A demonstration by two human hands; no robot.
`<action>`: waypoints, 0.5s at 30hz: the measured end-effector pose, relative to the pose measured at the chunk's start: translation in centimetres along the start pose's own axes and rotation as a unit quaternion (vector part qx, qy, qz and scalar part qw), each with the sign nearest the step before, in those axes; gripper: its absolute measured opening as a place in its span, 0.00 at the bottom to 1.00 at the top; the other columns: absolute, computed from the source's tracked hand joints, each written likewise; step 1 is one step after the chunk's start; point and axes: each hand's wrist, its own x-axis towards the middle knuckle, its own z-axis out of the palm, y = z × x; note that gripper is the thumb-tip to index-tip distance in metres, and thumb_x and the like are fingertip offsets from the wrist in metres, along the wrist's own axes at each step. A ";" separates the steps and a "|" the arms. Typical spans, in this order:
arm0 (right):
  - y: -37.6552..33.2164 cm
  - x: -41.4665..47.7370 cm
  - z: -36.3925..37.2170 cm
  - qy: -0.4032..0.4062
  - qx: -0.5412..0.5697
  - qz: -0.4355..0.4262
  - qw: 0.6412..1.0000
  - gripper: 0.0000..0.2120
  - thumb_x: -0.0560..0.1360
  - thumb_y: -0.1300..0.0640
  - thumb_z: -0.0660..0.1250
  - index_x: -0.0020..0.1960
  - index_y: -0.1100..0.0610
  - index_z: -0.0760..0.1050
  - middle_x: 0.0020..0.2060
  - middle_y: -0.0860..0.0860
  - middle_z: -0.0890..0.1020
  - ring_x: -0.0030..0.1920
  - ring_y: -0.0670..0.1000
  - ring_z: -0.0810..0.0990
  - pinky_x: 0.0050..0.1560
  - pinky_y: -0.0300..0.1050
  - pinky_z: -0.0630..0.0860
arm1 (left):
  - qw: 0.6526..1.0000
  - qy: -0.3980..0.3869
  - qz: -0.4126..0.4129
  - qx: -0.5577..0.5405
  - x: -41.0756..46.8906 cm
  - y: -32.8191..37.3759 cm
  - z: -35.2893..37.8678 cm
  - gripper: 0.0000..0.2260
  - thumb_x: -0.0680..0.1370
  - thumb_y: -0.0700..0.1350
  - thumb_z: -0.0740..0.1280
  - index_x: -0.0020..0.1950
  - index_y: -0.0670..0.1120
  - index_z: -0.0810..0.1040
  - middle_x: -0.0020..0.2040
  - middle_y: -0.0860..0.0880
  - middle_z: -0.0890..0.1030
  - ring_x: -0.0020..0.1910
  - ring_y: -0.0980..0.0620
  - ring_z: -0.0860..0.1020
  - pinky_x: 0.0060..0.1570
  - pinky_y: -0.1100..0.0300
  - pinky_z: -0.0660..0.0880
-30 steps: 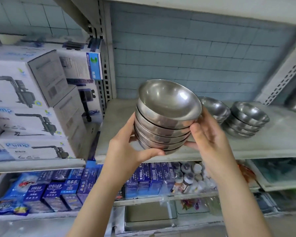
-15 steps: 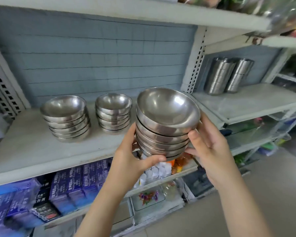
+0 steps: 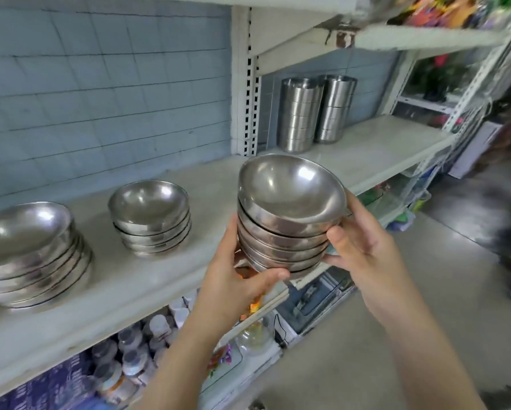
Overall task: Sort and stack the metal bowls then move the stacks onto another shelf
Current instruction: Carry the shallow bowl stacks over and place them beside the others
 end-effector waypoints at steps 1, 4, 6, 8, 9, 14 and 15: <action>0.3 1.1 -0.8 0.008 0.000 0.001 1.000 0.33 0.72 0.47 0.69 0.76 0.46 0.65 0.65 0.46 0.81 0.65 0.48 0.80 0.59 0.54 0.80 | 1.000 -0.005 0.004 -0.003 1.6 -0.4 0.6 0.41 0.65 0.50 0.79 0.74 0.54 0.64 0.61 0.57 0.79 0.61 0.57 0.77 0.58 0.66 0.73; 0.9 4.3 -3.4 0.036 0.004 0.007 0.999 0.32 0.72 0.53 0.66 0.75 0.48 0.66 0.63 0.46 0.82 0.60 0.45 0.82 0.48 0.41 0.82 | 1.000 -0.015 0.017 -0.010 6.4 -1.3 2.4 0.41 0.64 0.49 0.79 0.73 0.57 0.64 0.61 0.60 0.78 0.62 0.59 0.76 0.60 0.66 0.71; 1.4 6.2 -5.0 0.062 -0.007 0.004 0.998 0.31 0.71 0.52 0.66 0.74 0.46 0.66 0.62 0.43 0.83 0.59 0.44 0.83 0.46 0.39 0.82 | 0.999 -0.032 0.021 -0.021 9.3 -1.6 3.8 0.41 0.65 0.44 0.80 0.72 0.59 0.64 0.61 0.62 0.78 0.61 0.62 0.76 0.60 0.67 0.71; 2.0 7.6 -6.5 0.088 -0.015 -0.003 0.996 0.29 0.71 0.50 0.67 0.72 0.42 0.68 0.60 0.40 0.83 0.59 0.43 0.83 0.46 0.40 0.82 | 0.998 -0.050 0.025 -0.026 11.8 -2.0 5.1 0.41 0.65 0.43 0.80 0.72 0.60 0.64 0.61 0.63 0.78 0.61 0.63 0.75 0.60 0.69 0.71; 2.3 8.1 -7.3 0.101 -0.021 -0.005 0.995 0.28 0.71 0.49 0.66 0.70 0.40 0.68 0.59 0.39 0.83 0.58 0.42 0.83 0.46 0.40 0.82 | 0.998 -0.059 0.027 -0.024 12.9 -2.3 5.8 0.42 0.65 0.44 0.80 0.73 0.59 0.63 0.61 0.63 0.78 0.61 0.63 0.75 0.60 0.70 0.71; 3.8 10.5 -11.2 0.135 -0.033 0.014 0.990 0.29 0.71 0.46 0.68 0.71 0.37 0.67 0.58 0.39 0.84 0.57 0.43 0.83 0.46 0.39 0.81 | 0.996 -0.082 0.020 -0.014 17.0 -3.3 9.1 0.42 0.64 0.47 0.80 0.71 0.64 0.63 0.57 0.68 0.77 0.58 0.68 0.75 0.54 0.75 0.70; 4.1 11.1 -11.9 0.137 -0.031 0.017 0.990 0.30 0.71 0.46 0.68 0.73 0.38 0.66 0.58 0.40 0.84 0.57 0.44 0.84 0.46 0.39 0.81 | 0.996 -0.085 0.019 -0.014 17.7 -3.4 9.8 0.42 0.64 0.46 0.80 0.71 0.64 0.62 0.57 0.70 0.76 0.58 0.69 0.75 0.53 0.75 0.70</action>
